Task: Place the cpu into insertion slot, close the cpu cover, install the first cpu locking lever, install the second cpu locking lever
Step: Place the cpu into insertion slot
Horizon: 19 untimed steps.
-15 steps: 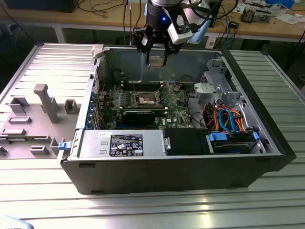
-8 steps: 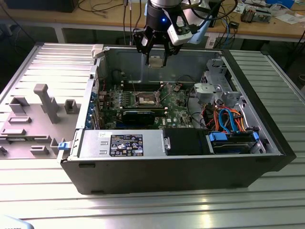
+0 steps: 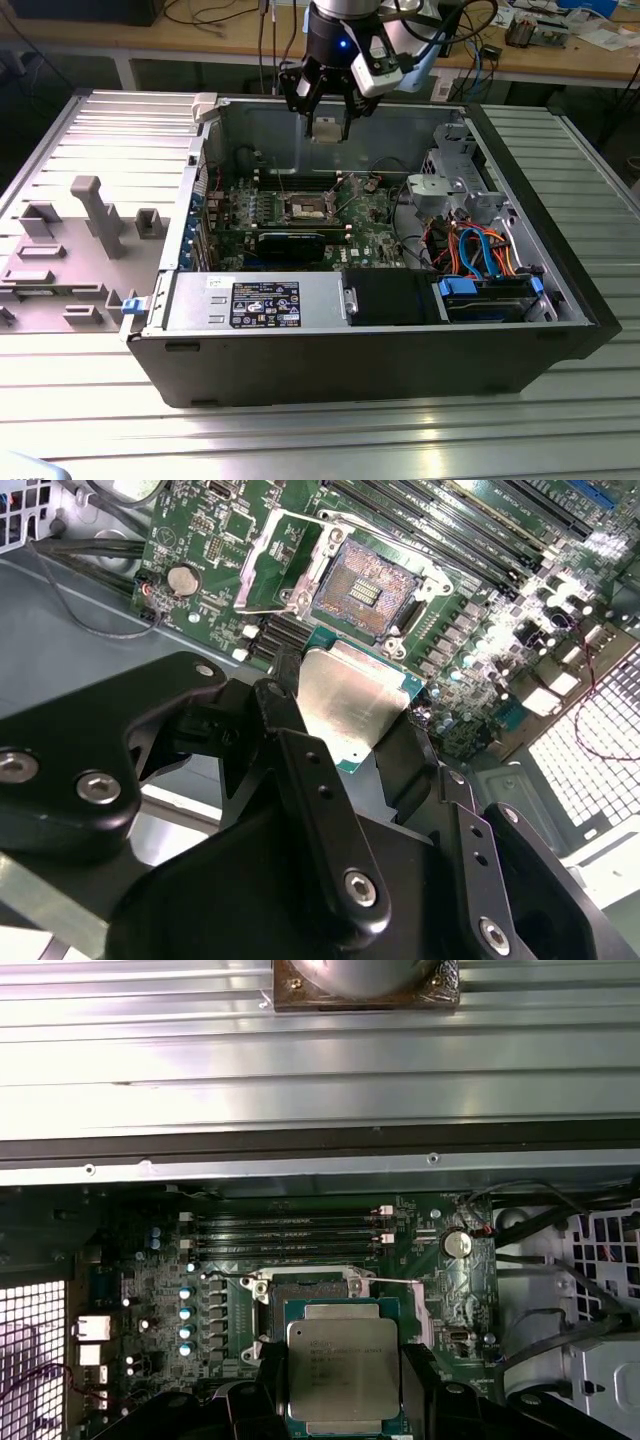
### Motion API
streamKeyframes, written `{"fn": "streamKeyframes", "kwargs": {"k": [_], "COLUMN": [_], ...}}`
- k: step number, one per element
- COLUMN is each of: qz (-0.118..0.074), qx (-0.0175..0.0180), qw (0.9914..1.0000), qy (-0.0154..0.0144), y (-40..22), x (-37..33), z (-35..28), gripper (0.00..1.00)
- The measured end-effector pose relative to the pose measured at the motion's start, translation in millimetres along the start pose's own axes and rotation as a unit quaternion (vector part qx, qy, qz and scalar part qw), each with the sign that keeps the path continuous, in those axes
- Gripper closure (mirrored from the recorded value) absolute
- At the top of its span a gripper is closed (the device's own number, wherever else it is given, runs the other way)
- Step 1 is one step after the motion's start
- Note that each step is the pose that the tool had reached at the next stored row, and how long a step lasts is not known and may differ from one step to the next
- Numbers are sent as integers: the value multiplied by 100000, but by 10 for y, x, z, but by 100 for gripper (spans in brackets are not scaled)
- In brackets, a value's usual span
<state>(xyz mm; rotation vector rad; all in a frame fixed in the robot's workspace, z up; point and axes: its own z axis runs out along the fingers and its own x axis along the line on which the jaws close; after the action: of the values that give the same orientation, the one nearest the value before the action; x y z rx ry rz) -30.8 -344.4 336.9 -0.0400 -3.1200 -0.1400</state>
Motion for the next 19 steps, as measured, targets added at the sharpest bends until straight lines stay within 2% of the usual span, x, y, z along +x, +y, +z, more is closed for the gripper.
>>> {"fn": "streamKeyframes", "kwargs": {"k": [19], "qz": [5], "qx": [5], "qw": [100000], "qy": [0], "y": [-11], "x": [0], "z": [56], "gripper": [45]}}
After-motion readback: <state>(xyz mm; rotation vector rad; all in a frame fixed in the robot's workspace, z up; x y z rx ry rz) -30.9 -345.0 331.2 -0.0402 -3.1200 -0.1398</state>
